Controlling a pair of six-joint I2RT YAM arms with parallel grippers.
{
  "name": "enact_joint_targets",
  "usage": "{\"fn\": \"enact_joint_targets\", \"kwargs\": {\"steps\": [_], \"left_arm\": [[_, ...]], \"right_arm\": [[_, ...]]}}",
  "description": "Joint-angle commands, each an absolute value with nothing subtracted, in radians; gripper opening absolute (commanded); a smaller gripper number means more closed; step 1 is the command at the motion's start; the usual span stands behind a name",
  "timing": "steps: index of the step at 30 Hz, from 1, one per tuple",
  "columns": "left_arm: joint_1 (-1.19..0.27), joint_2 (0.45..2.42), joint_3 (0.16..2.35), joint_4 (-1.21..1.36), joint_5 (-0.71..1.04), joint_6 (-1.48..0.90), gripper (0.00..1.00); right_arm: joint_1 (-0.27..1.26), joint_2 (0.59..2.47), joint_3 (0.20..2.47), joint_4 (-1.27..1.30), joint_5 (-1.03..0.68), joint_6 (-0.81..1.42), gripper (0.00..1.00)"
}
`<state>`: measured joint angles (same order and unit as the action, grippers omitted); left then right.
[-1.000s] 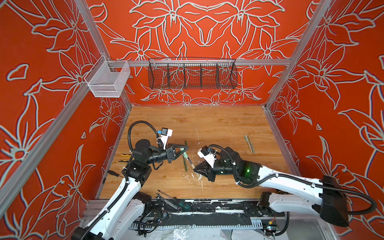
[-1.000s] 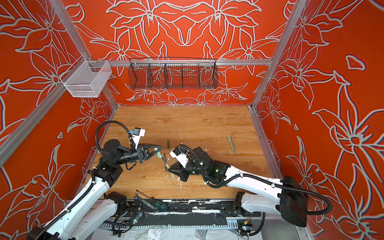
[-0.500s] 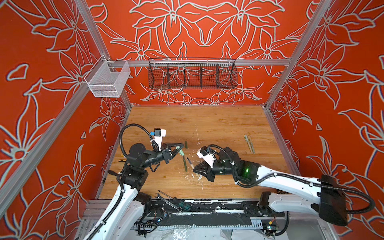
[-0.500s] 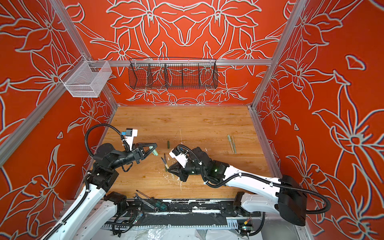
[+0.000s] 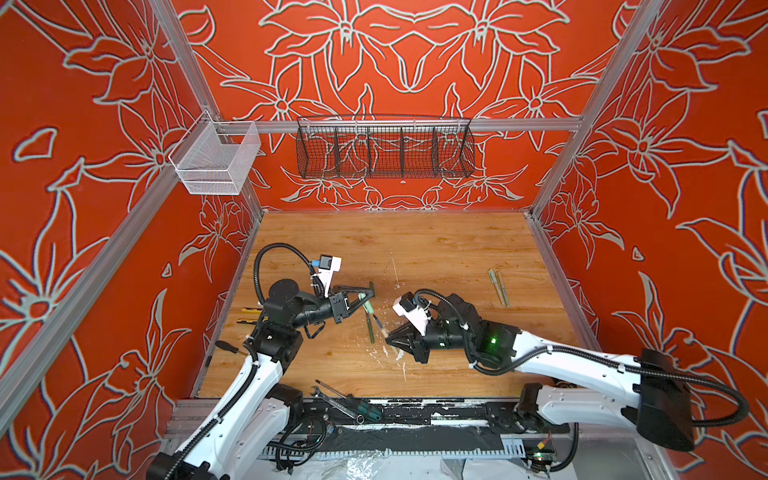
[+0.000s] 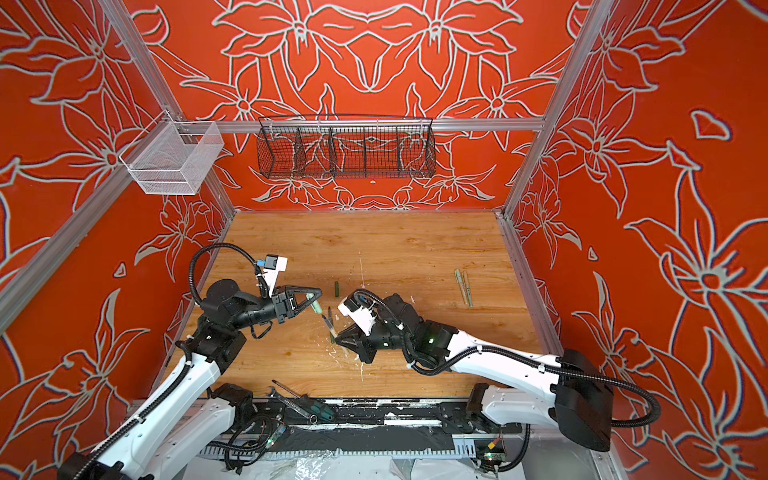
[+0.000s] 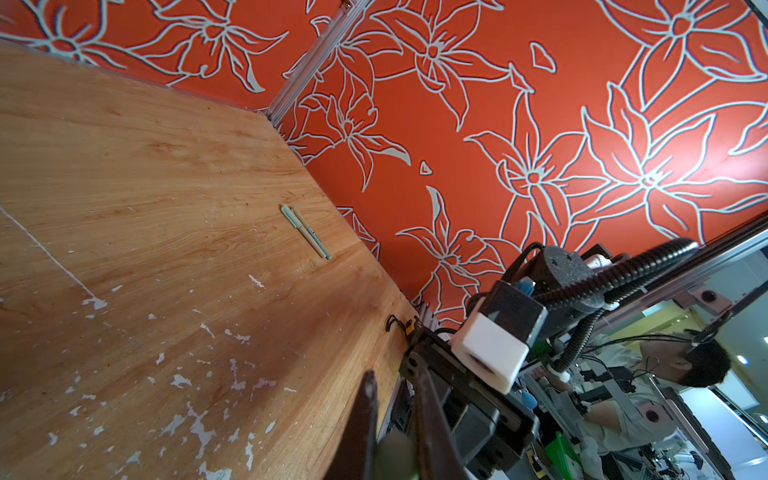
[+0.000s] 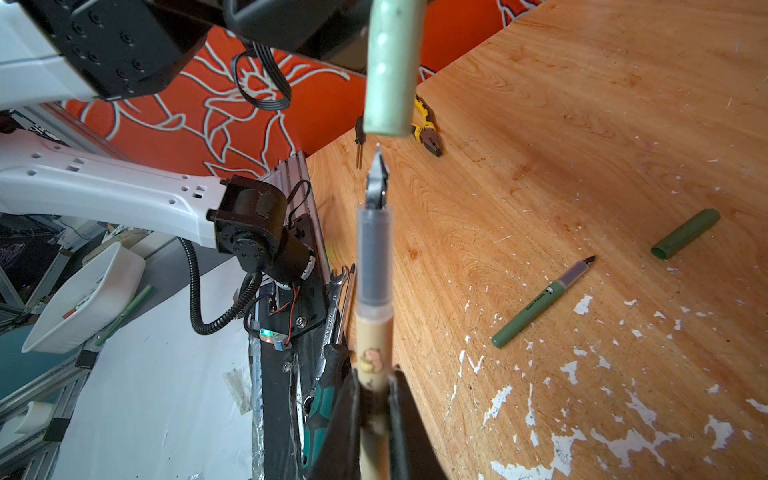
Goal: Insert the pens into the pen caps
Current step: 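Push the pen tip up into the light green cap held by the left gripper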
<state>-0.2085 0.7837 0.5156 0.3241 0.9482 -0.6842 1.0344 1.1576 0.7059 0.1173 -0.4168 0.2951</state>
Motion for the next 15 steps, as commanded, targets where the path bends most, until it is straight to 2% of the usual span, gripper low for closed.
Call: {"fn": "enact_joint_targets", "kwargs": {"steps": [1,15], "left_arm": [[-0.202,0.786,0.513,0.403,1.0,-0.715,0.0],[-0.202,0.804,0.508,0.422,1.01,-0.723,0.0]], "right_arm": [[1.04,1.165,0.743,0.138,-0.42,0.276,0.0],[1.039,1.152,0.759,0.126,-0.411,0.264,0.0]]}}
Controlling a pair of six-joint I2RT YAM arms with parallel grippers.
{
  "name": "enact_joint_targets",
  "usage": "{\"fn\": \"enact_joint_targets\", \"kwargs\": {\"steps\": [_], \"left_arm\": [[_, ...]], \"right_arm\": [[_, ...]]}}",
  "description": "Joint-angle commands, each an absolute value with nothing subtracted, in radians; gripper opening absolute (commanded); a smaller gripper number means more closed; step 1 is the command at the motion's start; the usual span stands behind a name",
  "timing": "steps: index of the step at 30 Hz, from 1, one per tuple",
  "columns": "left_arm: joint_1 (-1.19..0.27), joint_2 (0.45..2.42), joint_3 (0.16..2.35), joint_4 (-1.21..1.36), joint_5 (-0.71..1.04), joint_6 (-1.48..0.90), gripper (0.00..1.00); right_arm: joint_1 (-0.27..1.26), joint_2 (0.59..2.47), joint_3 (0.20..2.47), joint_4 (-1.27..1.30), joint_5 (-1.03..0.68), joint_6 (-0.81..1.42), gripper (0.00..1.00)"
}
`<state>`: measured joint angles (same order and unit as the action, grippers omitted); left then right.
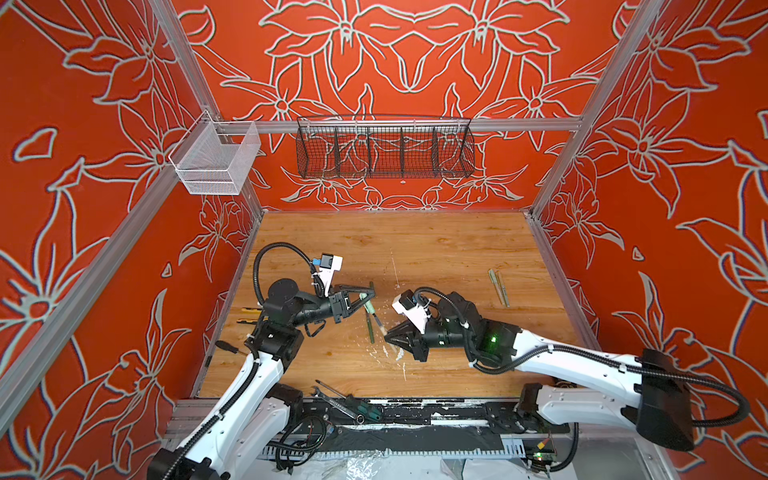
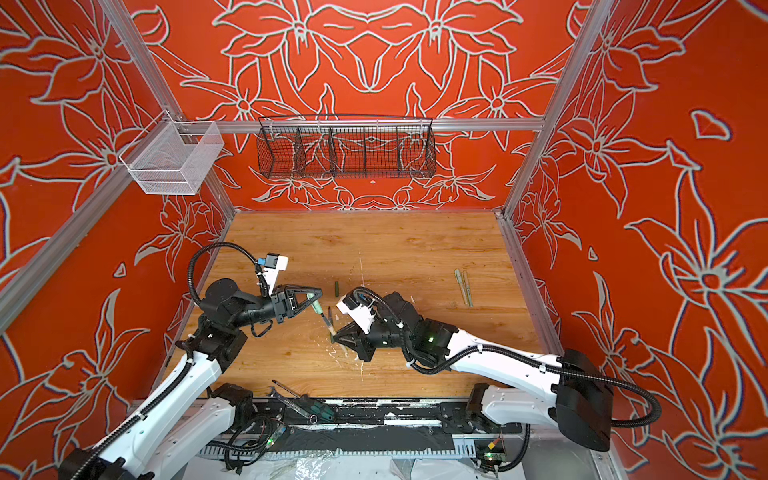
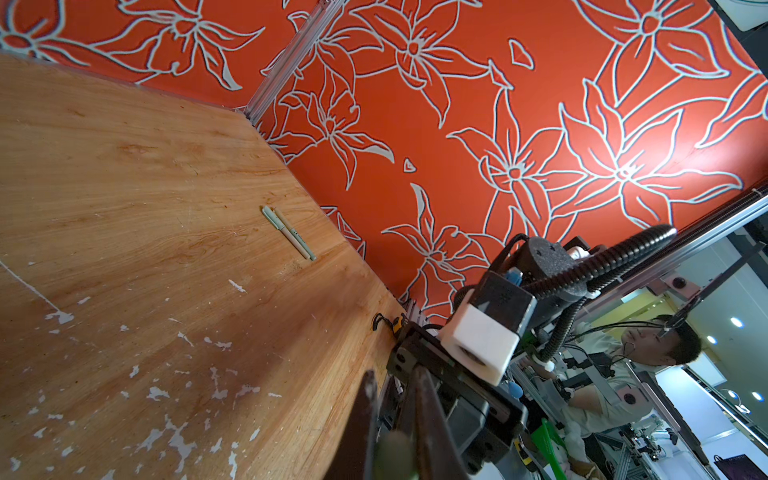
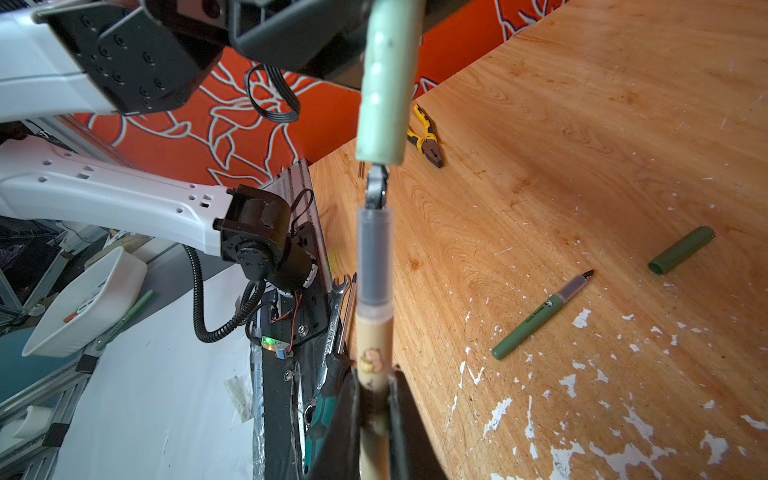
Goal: Insert the pens into the pen caps
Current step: 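Push the pen tip up into the light green cap held by the left gripper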
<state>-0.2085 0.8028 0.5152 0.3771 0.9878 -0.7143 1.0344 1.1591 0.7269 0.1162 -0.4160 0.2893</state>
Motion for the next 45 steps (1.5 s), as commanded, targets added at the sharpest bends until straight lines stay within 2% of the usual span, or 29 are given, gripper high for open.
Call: {"fn": "enact_joint_targets", "kwargs": {"steps": [1,28,40,45], "left_arm": [[-0.202,0.805,0.508,0.423,1.011,-0.724,0.0],[-0.219,0.841,0.494,0.512,1.048,-0.765,0.0],[-0.233,0.846,0.497,0.492,1.039,-0.746,0.0],[-0.273,0.843,0.524,0.361,1.004,-0.654,0.0]], "right_arm": [[1.039,1.151,0.76,0.125,-0.409,0.264,0.0],[1.034,1.185,0.844,0.08,-0.307,0.262,0.0],[1.032,1.208,0.891,0.054,-0.249,0.294,0.0],[1.032,1.199,0.902,0.061,-0.22,0.305,0.0]]}}
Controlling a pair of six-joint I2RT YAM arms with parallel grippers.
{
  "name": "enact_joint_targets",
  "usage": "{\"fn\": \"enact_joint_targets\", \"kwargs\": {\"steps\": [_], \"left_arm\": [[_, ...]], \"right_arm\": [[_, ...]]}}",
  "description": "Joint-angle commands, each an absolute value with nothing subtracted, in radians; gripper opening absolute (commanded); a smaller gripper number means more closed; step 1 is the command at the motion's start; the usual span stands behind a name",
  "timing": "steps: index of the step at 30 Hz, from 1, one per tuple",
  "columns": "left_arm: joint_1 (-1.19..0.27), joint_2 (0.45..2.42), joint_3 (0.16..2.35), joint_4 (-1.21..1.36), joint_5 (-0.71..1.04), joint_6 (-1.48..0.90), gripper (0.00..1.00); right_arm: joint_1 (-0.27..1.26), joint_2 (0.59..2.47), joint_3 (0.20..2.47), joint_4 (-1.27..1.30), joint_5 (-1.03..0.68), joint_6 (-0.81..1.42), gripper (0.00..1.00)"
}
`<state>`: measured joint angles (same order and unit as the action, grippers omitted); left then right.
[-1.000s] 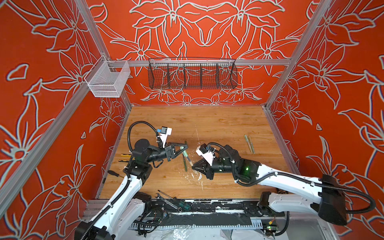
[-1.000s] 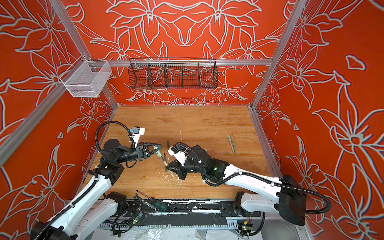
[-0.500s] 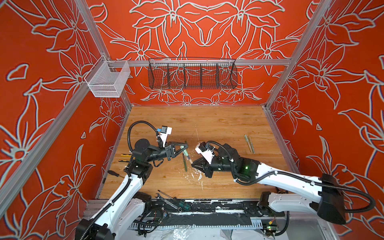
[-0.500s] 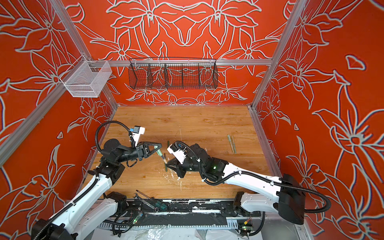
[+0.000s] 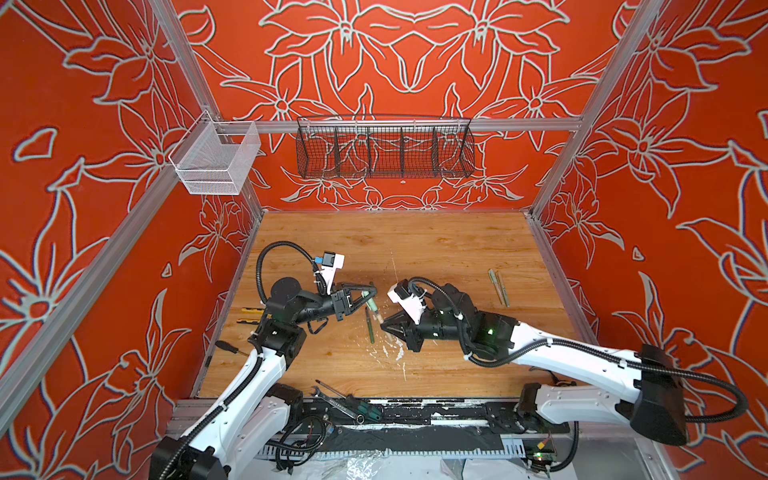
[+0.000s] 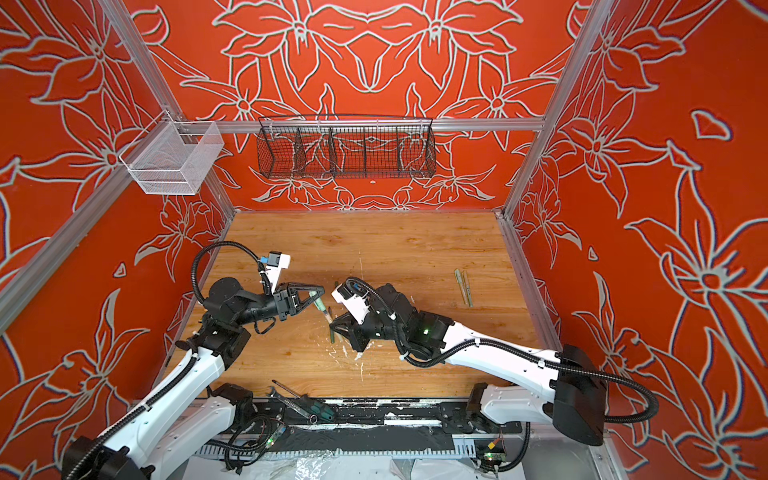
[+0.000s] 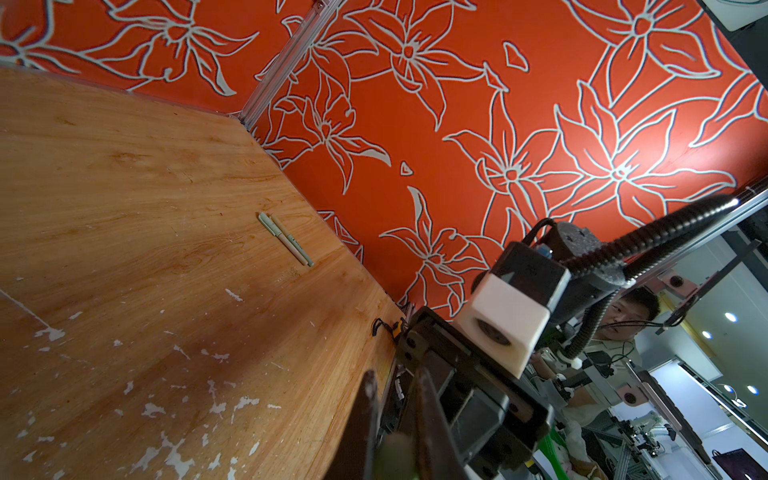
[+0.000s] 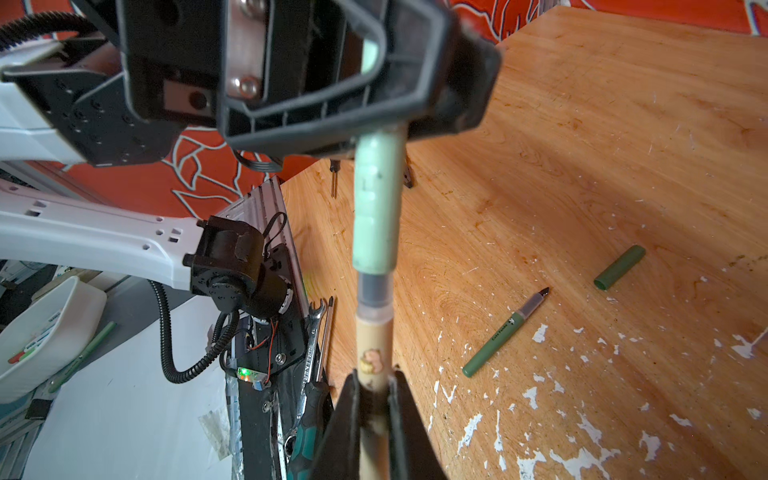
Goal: Insert the pens into the pen caps
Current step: 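Push the pen tip up into the light green cap held by the left gripper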
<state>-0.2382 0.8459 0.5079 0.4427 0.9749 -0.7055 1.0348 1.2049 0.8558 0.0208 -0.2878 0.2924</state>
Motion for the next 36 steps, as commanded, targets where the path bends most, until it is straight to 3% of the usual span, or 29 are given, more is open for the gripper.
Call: {"fn": "enact_joint_targets", "kwargs": {"steps": [1,9,12,15,17,22,26,32,36], "left_arm": [[-0.281,0.84,0.528,0.341,0.995,-0.637,0.0],[-0.322,0.833,0.537,0.315,0.98,-0.615,0.0],[-0.322,0.816,0.538,0.314,0.974,-0.617,0.19],[-0.321,0.796,0.532,0.328,0.963,-0.626,0.54],[-0.321,0.783,0.528,0.339,0.958,-0.632,0.69],[-0.314,0.767,0.527,0.336,0.945,-0.634,0.85],[-0.307,0.771,0.525,0.337,0.936,-0.631,0.84],[-0.306,0.795,0.526,0.353,0.959,-0.636,0.55],[-0.307,0.798,0.522,0.366,0.972,-0.64,0.44]], "right_arm": [[1.032,1.197,0.903,0.06,-0.213,0.307,0.0],[1.033,1.184,0.914,0.061,-0.19,0.31,0.0],[1.032,1.188,0.916,0.061,-0.194,0.31,0.0],[1.033,1.193,0.916,0.061,-0.202,0.315,0.0],[1.032,1.195,0.912,0.06,-0.207,0.317,0.0],[1.032,1.199,0.908,0.057,-0.221,0.322,0.0],[1.032,1.209,0.916,0.06,-0.272,0.321,0.0],[1.032,1.21,0.923,0.08,-0.312,0.324,0.0],[1.032,1.214,0.936,0.076,-0.299,0.334,0.0]]}}
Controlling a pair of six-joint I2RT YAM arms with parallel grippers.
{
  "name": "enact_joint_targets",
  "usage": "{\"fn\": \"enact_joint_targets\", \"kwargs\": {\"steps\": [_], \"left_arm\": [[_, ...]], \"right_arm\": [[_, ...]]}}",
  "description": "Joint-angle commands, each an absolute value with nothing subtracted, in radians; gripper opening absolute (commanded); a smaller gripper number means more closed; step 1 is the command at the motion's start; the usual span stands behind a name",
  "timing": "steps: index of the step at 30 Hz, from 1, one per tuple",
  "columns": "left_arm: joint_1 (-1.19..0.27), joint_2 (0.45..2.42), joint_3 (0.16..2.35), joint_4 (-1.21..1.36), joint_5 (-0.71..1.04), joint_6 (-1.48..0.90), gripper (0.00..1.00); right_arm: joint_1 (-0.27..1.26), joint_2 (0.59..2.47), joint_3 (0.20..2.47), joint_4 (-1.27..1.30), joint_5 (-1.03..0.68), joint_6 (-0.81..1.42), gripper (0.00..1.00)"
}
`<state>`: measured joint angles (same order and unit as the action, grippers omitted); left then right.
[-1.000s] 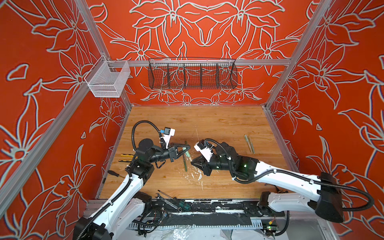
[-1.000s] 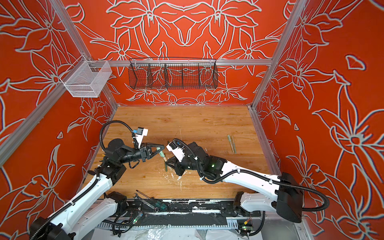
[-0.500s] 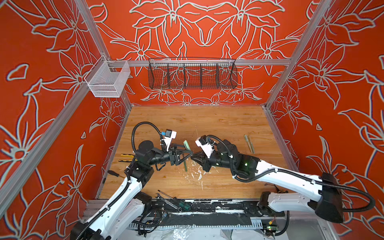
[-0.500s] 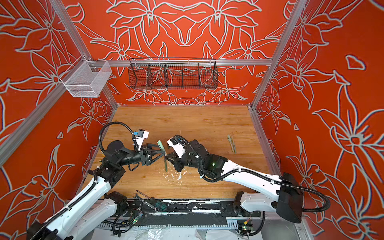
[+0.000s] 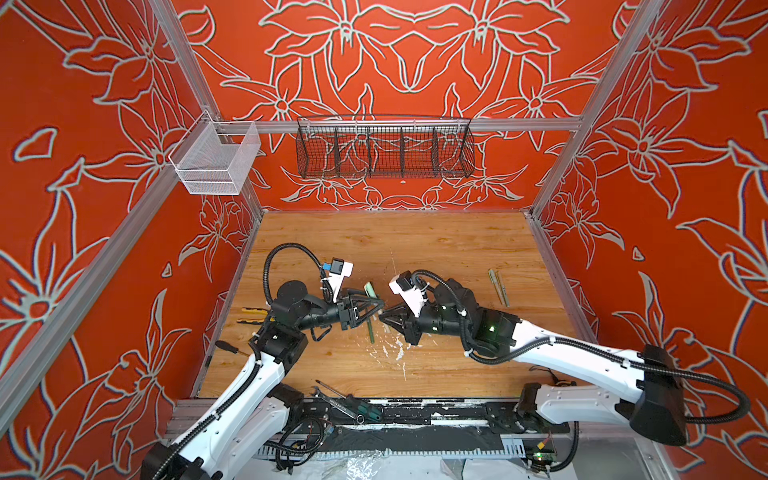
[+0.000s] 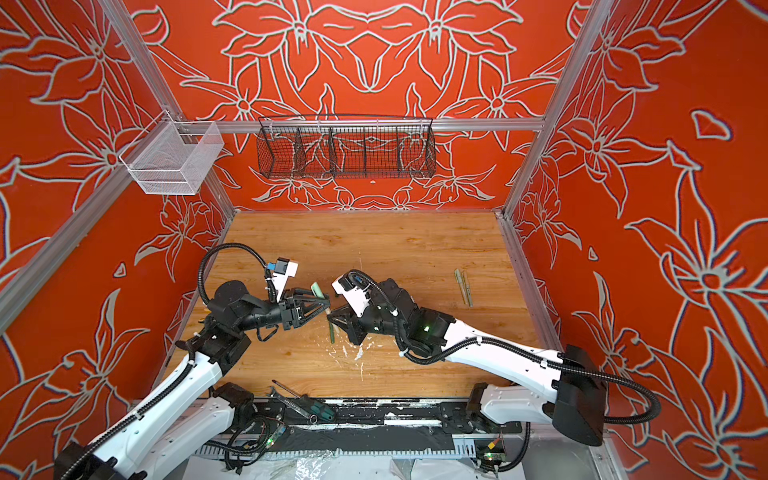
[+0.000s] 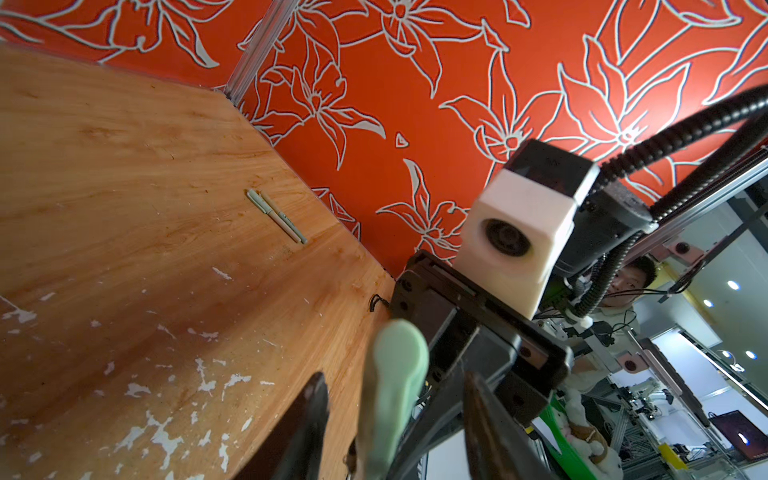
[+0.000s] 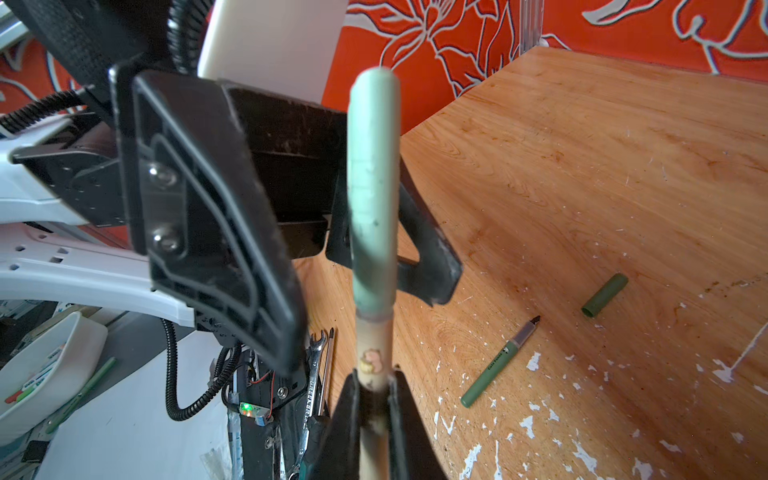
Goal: Insert the pens into the pen caps
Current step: 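Push the pen tip up into the light green cap held by the left gripper, then press the pen into the cap with the right gripper while the left gripper holds it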
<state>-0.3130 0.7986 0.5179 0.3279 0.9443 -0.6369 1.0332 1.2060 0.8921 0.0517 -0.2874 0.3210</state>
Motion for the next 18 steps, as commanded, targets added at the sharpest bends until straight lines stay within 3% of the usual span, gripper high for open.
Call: {"fn": "enact_joint_targets", "kwargs": {"steps": [1,6,12,16,18], "left_arm": [[-0.306,0.798,0.521,0.368,0.974,-0.64,0.41],[-0.307,0.804,0.519,0.376,0.981,-0.645,0.36],[-0.306,0.813,0.522,0.387,0.991,-0.648,0.11],[-0.307,0.807,0.523,0.384,0.988,-0.641,0.01],[-0.307,0.805,0.524,0.381,0.985,-0.638,0.0]], "right_arm": [[1.034,1.214,0.939,0.075,-0.299,0.337,0.0],[1.032,1.21,0.961,0.074,-0.296,0.359,0.0],[1.032,1.21,0.971,0.06,-0.306,0.359,0.0],[1.032,1.221,0.978,0.038,-0.317,0.354,0.0],[1.032,1.229,0.983,0.027,-0.329,0.353,0.0]]}}
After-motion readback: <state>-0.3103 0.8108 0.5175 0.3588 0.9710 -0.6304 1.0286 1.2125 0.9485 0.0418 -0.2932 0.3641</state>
